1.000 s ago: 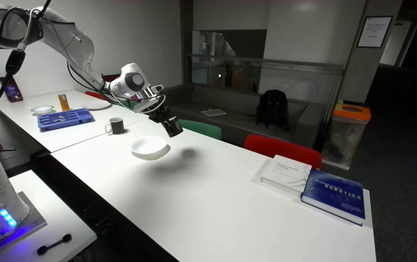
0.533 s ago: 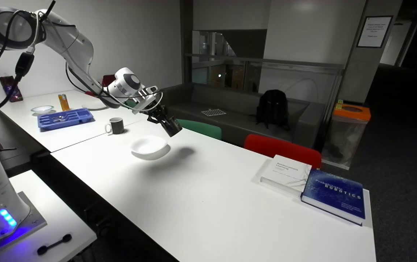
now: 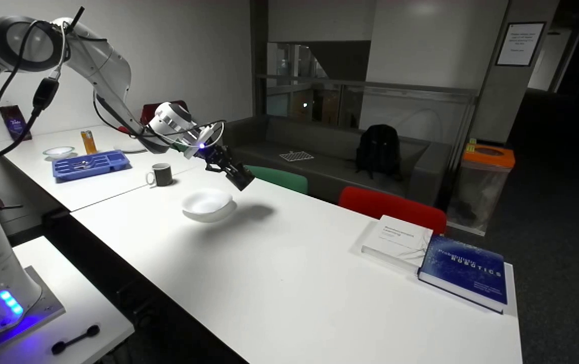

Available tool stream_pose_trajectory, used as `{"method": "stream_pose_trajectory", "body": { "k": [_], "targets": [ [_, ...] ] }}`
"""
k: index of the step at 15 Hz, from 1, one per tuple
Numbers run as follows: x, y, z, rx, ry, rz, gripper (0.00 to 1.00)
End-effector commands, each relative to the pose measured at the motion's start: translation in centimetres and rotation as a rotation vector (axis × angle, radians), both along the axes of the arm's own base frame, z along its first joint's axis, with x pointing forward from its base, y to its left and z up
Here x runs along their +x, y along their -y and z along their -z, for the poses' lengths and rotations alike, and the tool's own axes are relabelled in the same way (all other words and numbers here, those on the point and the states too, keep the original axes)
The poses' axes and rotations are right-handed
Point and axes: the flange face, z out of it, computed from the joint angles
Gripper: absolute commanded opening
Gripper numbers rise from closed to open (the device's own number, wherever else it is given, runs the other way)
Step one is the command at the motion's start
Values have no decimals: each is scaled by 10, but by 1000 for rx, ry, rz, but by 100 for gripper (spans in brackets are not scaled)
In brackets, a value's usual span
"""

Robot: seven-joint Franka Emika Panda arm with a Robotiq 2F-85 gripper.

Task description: Pour the contents in the black mug on the right onto the white plate

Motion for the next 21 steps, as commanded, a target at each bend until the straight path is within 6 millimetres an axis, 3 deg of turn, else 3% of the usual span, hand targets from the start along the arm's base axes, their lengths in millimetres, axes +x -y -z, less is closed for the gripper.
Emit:
{"method": "stream_pose_trajectory", "body": {
  "k": [1,14,21],
  "targets": [
    [8,-9,-12,-89,25,-35,5],
    [1,-37,0,-301,13,-140,5],
    [-15,-62,6,-307,4,-231,5]
  ]
}}
